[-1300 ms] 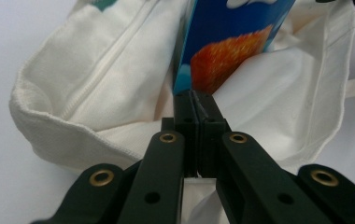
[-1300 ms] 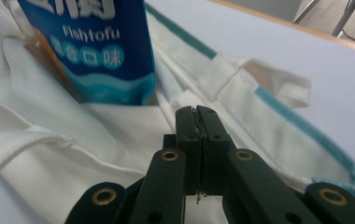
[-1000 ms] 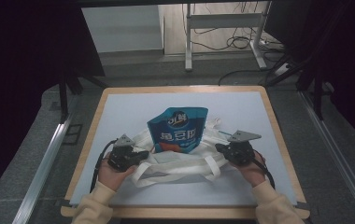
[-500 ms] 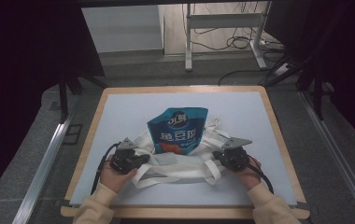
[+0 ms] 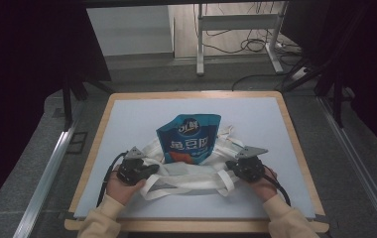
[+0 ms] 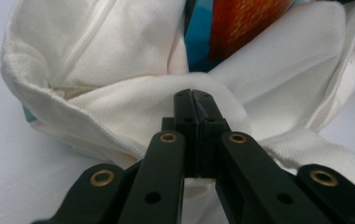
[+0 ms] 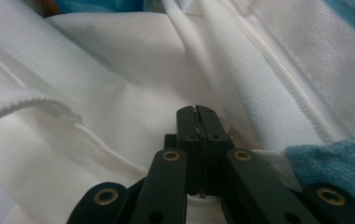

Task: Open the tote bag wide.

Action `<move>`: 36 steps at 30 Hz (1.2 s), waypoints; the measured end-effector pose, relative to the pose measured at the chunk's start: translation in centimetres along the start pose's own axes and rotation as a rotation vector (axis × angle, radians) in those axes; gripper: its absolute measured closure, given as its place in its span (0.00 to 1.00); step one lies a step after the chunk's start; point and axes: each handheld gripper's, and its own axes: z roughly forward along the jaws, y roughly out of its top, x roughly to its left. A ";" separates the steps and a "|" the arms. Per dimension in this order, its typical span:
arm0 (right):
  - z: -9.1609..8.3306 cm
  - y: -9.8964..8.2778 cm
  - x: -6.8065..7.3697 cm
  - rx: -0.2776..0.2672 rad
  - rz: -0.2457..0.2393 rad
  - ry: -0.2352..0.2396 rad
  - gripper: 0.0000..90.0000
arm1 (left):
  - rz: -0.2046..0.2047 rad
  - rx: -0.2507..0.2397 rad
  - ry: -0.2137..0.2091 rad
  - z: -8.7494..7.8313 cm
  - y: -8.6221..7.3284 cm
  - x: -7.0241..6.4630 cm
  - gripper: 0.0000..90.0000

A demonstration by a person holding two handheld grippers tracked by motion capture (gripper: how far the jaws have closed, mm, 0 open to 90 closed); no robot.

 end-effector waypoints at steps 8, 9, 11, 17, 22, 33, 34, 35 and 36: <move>-1.7 1.3 0.3 -0.082 0.014 0.017 0.98 | 0.051 -0.074 0.025 -1.7 1.4 -1.0 0.99; -2.0 1.5 0.4 -0.095 0.012 0.018 0.98 | 0.049 -0.082 0.027 -1.9 1.6 -0.9 0.99; -2.6 2.1 0.8 -0.123 0.008 0.023 0.98 | 0.046 -0.095 0.027 -2.1 2.1 -0.8 0.99; -3.0 3.9 2.4 -0.153 -0.027 0.057 0.98 | 0.045 -0.087 0.020 -1.6 3.6 -0.5 0.99; -1.8 4.2 3.4 -0.120 -0.053 0.077 0.98 | 0.041 -0.061 0.034 -0.5 3.7 -0.3 0.99; -0.8 3.6 3.6 -0.084 -0.049 0.088 0.98 | 0.019 -0.029 0.052 0.7 3.5 0.7 0.99; -0.6 3.4 3.7 -0.069 -0.050 0.094 0.98 | 0.019 -0.017 0.059 1.1 3.6 0.8 0.99; -0.5 3.3 3.8 -0.063 -0.050 0.094 0.98 | 0.021 -0.010 0.063 1.3 3.7 0.8 0.99; -0.4 3.2 3.8 -0.058 -0.052 0.094 0.98 | 0.019 -0.008 0.065 1.6 3.8 0.9 0.99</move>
